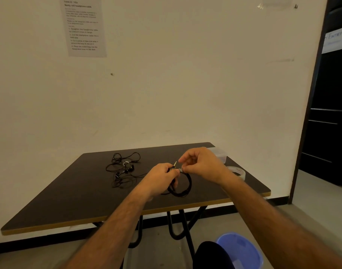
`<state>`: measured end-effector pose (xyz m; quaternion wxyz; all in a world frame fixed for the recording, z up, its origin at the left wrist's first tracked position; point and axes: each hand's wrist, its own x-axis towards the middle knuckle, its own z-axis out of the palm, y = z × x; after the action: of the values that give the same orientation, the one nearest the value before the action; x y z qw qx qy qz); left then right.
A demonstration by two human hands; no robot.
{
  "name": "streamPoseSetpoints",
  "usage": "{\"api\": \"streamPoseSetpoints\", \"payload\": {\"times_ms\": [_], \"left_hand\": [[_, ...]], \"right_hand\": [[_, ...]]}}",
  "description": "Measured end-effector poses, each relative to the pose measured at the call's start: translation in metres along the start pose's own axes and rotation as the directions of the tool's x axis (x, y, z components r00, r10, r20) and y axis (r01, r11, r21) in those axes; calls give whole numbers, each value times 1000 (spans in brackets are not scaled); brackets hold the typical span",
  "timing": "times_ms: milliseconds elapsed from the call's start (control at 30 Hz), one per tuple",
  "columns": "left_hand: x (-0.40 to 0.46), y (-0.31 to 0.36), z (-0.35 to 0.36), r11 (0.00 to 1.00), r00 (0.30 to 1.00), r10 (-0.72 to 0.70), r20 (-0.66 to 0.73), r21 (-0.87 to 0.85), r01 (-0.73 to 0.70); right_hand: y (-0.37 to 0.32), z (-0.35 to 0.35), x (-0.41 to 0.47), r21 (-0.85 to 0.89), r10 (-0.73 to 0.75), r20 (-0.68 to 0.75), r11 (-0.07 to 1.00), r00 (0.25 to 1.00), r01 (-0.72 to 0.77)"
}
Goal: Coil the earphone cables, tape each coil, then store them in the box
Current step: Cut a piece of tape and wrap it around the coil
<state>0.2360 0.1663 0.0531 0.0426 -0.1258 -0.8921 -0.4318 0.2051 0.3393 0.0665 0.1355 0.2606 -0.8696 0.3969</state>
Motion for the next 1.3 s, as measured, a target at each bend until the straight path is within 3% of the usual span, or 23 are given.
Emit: {"api": "streamPoseSetpoints", "payload": {"times_ms": [100,200,300,367,467,667,1100,1300], "left_hand": [[-1,-1,0,998,1000,-25,11,-57,26],[-1,-1,-1,992,999,-48,13,-113,50],[-2,0,-1,989,998,-61,-5,-139,59],[-2,0,-2,990,999,-52,-9,-135,51],[-1,1,-1,999,1000,-2,-7,-46,2],[-3,3,-1,993,994,106,3,49,-106],[-3,5,-3,996,995,88,-54,1,-88],[-2,4,-5,996,997,35,-72,-84,-41]], "right_hand": [[-9,1,-2,-185,-69,5,980,998,69],[-19,3,-4,-434,-161,74,884,984,177],[-21,3,-5,-510,-212,88,830,973,227],[-19,3,-4,-449,-186,61,872,981,193],[-13,-1,1,-192,-48,40,980,998,55],[-1,-12,7,43,33,154,998,988,-40],[4,-11,1,66,-9,73,998,997,4],[-5,-3,-2,-163,-137,23,977,990,139]]}}
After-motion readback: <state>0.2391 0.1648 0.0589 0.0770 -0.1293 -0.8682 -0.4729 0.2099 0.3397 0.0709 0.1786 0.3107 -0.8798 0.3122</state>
